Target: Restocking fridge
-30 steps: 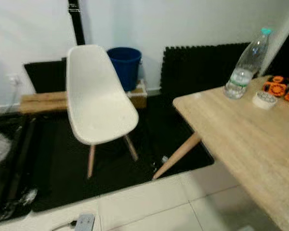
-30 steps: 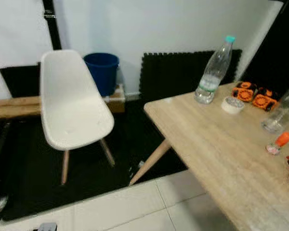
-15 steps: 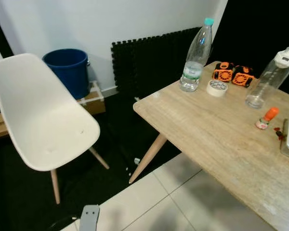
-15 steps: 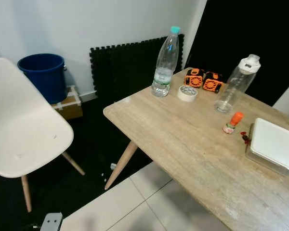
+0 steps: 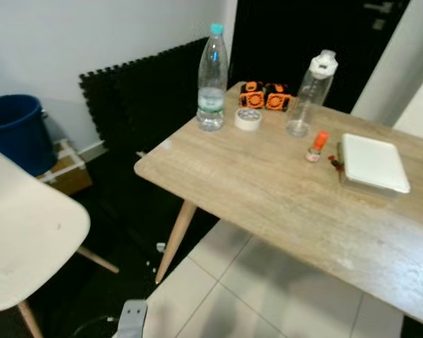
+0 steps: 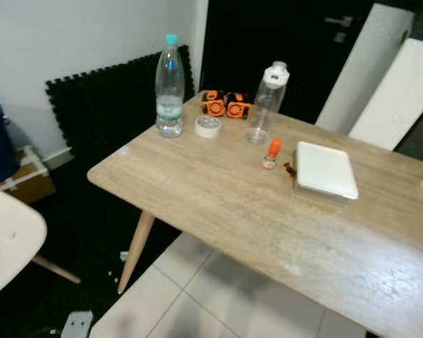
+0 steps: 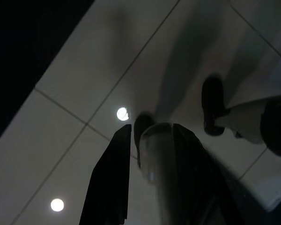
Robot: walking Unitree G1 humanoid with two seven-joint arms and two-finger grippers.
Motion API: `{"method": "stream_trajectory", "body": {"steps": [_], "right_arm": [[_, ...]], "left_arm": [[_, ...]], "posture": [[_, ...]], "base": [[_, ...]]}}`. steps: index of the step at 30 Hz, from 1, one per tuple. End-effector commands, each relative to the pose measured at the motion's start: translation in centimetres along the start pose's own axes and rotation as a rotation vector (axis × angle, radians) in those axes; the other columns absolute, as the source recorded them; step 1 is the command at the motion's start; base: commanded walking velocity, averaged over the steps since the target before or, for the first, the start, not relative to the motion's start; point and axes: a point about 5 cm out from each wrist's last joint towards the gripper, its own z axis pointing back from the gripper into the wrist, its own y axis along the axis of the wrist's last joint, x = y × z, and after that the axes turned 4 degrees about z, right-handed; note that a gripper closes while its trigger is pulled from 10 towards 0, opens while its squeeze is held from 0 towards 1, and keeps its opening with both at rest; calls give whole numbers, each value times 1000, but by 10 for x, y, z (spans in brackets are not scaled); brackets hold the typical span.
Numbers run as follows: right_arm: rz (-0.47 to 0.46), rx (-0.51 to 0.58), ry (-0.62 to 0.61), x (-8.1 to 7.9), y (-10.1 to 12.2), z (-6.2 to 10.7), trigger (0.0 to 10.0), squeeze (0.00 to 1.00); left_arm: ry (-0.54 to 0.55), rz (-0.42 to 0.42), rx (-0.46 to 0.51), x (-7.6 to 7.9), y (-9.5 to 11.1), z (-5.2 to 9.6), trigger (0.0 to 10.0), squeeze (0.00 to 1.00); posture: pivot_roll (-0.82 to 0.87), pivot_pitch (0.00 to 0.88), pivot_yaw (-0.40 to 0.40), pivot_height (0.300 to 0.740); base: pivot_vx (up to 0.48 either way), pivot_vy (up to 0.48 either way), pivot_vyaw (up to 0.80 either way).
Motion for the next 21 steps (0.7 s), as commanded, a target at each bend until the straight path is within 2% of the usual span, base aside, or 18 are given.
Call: {"method": "stream_trajectory", "body": {"steps": [1, 6, 21], "right_arm": [[-1, -7, -4, 0, -3, 0, 10000, 0], [-5, -4, -2, -1, -3, 0, 10000, 0], [-19, -7, -21, 1, -2, 0, 10000, 0]], "left_arm": [[6, -13, -4, -3, -1, 1, 10000, 0], [-1, -23, -1, 3, 0, -1, 10000, 0], [-5, -14, 9, 7, 3, -2, 10000, 0]], "posture": [[64, 0, -70, 740], [70, 0, -61, 740], [56, 0, -66, 740]], "base": [[0, 0, -725], [0, 0, -724], [0, 0, -722]]}}
